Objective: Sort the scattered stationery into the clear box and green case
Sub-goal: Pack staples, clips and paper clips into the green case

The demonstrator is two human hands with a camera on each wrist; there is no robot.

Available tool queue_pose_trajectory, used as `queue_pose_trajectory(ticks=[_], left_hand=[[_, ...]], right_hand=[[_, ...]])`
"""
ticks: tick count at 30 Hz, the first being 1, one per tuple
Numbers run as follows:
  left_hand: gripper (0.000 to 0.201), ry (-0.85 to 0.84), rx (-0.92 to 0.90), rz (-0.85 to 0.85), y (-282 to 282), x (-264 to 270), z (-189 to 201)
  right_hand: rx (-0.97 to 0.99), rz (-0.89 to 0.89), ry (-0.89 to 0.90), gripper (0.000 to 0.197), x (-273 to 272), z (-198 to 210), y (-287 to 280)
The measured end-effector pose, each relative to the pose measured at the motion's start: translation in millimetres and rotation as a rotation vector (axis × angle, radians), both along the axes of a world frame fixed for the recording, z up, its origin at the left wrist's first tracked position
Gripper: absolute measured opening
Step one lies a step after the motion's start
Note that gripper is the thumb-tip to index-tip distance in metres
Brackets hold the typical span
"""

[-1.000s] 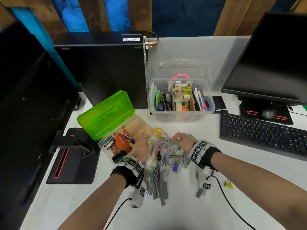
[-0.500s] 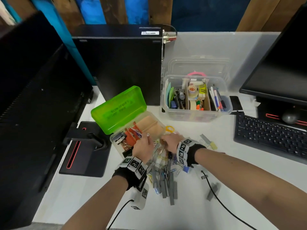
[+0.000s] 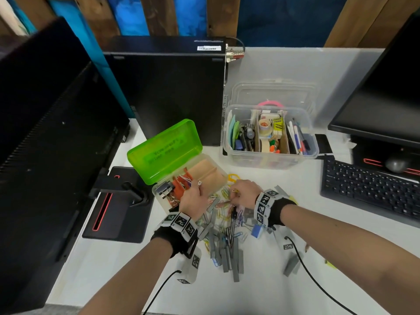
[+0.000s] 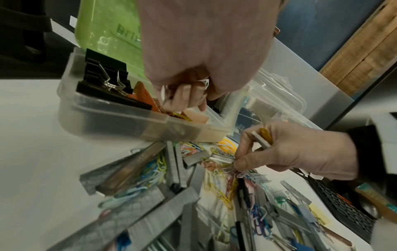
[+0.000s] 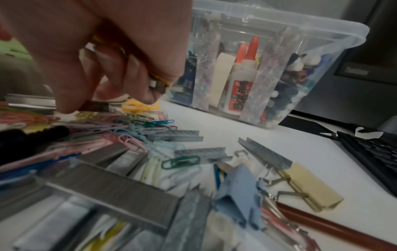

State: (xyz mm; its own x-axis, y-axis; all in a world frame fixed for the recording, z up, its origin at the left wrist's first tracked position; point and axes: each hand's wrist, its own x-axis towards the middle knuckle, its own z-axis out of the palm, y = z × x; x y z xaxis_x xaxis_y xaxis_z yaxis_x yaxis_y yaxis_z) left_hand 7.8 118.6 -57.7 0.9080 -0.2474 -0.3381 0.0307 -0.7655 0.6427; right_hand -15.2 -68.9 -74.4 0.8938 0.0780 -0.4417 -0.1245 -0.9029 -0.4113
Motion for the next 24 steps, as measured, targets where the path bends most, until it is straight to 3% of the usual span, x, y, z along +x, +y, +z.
queue_pose_trajectory(ticks=[7,14,17,19,21,24], left_hand=[[0.027,0.011,-0.047,0.036,3,7,-5],[0.035,0.115,-0.17,0.352,15,28,-3],[0.035,0.27,-0.355,0.555,15,49,0],[0.033,0.41,-0.484,0.689,14,58,3],[0.028,0.501,-0.57,0.688,11,58,11],[0.03,0.544,-0.578,0.706,6,62,9]], right_hand=[[0.005,-0.008,0.025,0.01,1,8,-4],[0.126,-0.037,0.087,0.037,11,17,6],[0.309,-0.241,0.144,0.03,25,20,24],[0.45,-0.414,0.182,0.016,33,22,36],[0.554,-0.508,0.21,0.008,42,25,45],[0.608,-0.523,0.239,0.018,58,24,59]])
